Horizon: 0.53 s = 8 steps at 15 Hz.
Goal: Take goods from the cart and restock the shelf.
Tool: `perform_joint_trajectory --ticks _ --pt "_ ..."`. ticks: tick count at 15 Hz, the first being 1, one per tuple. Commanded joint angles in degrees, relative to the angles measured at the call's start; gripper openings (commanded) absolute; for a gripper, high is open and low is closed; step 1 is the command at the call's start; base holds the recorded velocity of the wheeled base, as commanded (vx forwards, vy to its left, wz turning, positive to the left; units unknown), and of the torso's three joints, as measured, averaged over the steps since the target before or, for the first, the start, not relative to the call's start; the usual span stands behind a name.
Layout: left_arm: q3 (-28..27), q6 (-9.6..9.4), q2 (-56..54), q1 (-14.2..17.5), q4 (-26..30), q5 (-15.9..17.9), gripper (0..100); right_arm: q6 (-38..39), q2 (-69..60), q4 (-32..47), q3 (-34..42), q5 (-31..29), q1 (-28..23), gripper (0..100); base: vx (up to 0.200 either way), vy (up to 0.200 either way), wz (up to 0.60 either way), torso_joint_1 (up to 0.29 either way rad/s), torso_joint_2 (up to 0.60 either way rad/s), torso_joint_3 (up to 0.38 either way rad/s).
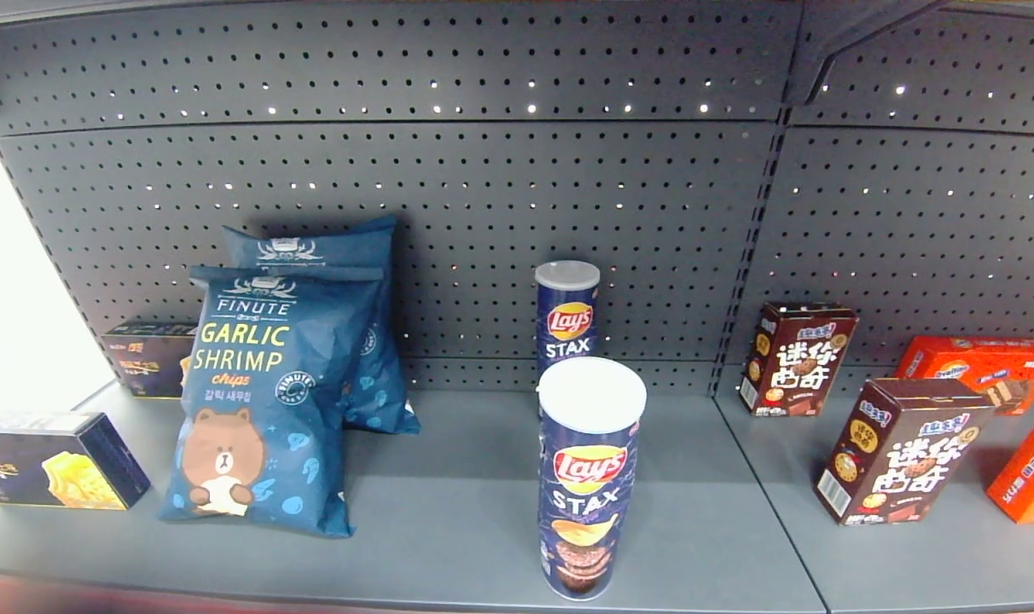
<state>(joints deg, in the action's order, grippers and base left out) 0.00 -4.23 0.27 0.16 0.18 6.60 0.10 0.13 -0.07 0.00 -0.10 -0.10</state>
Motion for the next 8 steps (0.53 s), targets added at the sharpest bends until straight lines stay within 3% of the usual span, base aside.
perform_joint_trajectory --ticks 1,8 --pt "0.0 0.01 -0.1 0.0 0.0 0.0 100 0.0 -0.1 0.0 0.0 0.0 0.0 100 0.000 0.000 0.00 0.000 0.00 0.000" --pt "0.0 0.01 -0.1 0.0 0.0 0.0 100 0.0 -0.1 0.0 0.0 0.1 0.0 100 0.000 0.000 0.00 0.000 0.00 0.000"
